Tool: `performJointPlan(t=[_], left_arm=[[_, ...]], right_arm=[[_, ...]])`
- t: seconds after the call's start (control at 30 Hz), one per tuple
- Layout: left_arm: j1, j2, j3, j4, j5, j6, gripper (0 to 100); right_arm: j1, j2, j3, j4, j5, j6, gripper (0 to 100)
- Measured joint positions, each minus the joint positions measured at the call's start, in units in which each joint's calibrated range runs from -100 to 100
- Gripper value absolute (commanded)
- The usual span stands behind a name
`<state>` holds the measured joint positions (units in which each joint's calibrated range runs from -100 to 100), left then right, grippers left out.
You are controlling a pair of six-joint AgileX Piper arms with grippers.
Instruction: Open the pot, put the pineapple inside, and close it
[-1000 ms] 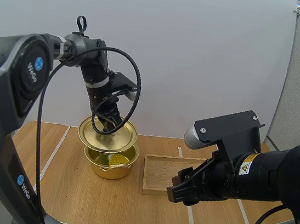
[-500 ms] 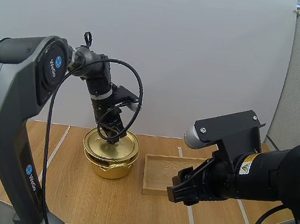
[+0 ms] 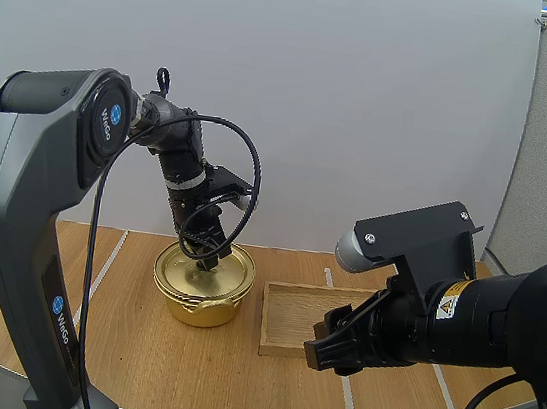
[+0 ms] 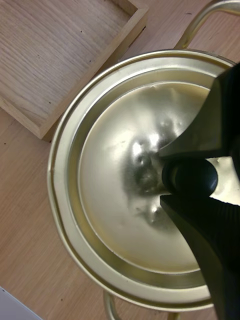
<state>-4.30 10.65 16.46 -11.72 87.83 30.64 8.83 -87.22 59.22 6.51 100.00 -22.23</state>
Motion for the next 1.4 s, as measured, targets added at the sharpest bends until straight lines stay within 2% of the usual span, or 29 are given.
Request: performJointPlan(t=[0.1, 0.17, 0.23, 0.27, 0.3, 0.33, 0.37, 0.4, 0.87, 1.07, 1.4], left_arm=[[0.0, 0.1, -0.2, 0.0, 0.3, 0.0, 0], [0.0, 0.3, -0.2, 0.0, 0.5, 0.0, 4], [0.0, 0.3, -0.3, 0.0, 0.7, 0.0, 25], [0.0, 0.3, -0.3, 0.0, 0.7, 0.0, 33], [0.0, 0.3, -0.3, 0.0, 0.7, 0.0, 52], [0.0, 0.3, -0.3, 0.0, 0.7, 0.0, 63], [0.0, 0.3, -0.3, 0.0, 0.7, 0.0, 87], [0.0, 0.3, -0.3, 0.0, 0.7, 0.0, 100], [-0.09, 0.9, -0.4, -1.0, 4.8, 0.2, 100], [-0.09, -0.4, -1.1, 0.9, 8.6, 0.1, 100], [-0.09, -17.7, -5.3, 1.5, 10.9, -0.2, 100]], right_arm=[[0.0, 0.0, 0.0, 0.0, 0.0, 0.0, 100], [0.0, 0.0, 0.0, 0.0, 0.0, 0.0, 100], [0.0, 0.0, 0.0, 0.0, 0.0, 0.0, 100], [0.0, 0.0, 0.0, 0.0, 0.0, 0.0, 100], [0.0, 0.0, 0.0, 0.0, 0.0, 0.0, 100], [0.0, 0.0, 0.0, 0.0, 0.0, 0.0, 100], [0.0, 0.0, 0.0, 0.0, 0.0, 0.0, 100], [0.0, 0.0, 0.0, 0.0, 0.0, 0.0, 100], [0.0, 0.0, 0.0, 0.0, 0.0, 0.0, 100], [0.0, 0.0, 0.0, 0.0, 0.0, 0.0, 100], [0.0, 0.0, 0.0, 0.0, 0.0, 0.0, 100]])
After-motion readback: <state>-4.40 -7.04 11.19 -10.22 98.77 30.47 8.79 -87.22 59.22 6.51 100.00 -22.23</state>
